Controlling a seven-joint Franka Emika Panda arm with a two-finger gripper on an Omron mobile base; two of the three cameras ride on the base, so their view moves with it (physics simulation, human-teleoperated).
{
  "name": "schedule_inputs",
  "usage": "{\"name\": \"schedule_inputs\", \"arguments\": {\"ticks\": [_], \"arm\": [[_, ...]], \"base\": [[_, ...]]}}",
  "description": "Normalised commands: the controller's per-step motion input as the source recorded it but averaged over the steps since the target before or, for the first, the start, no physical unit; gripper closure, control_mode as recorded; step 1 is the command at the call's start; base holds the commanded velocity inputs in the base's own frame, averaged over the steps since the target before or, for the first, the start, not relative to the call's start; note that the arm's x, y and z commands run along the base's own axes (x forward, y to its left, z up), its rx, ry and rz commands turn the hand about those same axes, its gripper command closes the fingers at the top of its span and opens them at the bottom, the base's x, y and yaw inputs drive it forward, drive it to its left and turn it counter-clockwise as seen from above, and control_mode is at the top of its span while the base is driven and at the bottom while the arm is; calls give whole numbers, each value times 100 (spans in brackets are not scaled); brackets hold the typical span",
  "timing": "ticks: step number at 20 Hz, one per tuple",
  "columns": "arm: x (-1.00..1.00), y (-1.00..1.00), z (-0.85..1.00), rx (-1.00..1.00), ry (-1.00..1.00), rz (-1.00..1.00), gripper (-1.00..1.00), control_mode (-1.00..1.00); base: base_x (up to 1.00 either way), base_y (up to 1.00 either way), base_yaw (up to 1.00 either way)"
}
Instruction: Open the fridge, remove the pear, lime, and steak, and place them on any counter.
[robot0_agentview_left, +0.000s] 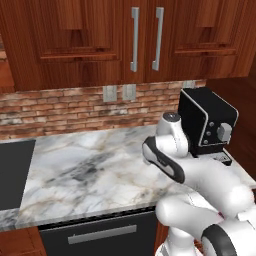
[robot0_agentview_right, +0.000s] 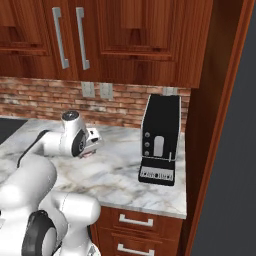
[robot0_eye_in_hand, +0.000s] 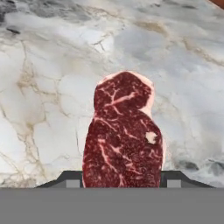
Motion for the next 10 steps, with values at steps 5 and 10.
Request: {"name": "schedule_inputs", "arguments": {"ticks": [5, 10], "arm": [[69, 0, -74, 0, 7, 3, 100, -100], [51, 0, -48, 0, 3, 1, 100, -100]], "base": [[0, 0, 0], [0, 0, 0]]}}
